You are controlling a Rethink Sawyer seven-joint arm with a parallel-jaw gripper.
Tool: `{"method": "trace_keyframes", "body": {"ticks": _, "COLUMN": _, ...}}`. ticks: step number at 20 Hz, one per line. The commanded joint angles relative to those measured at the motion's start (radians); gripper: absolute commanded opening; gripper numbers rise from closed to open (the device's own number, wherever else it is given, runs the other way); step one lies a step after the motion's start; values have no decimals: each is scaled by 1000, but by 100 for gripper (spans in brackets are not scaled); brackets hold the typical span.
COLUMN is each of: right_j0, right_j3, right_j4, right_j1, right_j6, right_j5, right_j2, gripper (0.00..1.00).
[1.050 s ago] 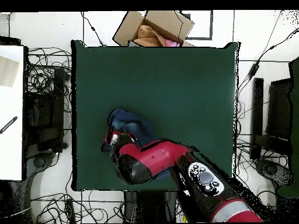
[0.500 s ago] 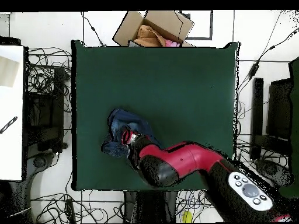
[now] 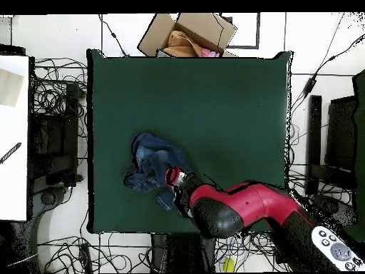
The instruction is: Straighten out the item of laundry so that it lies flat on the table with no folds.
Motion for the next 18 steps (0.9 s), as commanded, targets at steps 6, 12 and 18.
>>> {"method": "trace_keyframes", "body": {"ticks": 6, "right_j0": -109, "right_j3": 99, "right_j4": -100, "right_j1": 82, "right_j6": -235, "right_j5": 124, "right_j2": 153, "gripper": 100}}
{"method": "trace_keyframes", "body": {"ticks": 12, "right_j0": -149, "right_j3": 94, "right_j4": -170, "right_j1": 132, "right_j6": -257, "right_j5": 150, "right_j2": 122, "gripper": 100}}
{"method": "trace_keyframes", "body": {"ticks": 18, "right_j0": -179, "right_j3": 96, "right_j4": -230, "right_j1": 163, "right_j6": -262, "right_j5": 171, "right_j2": 93, "gripper": 100}}
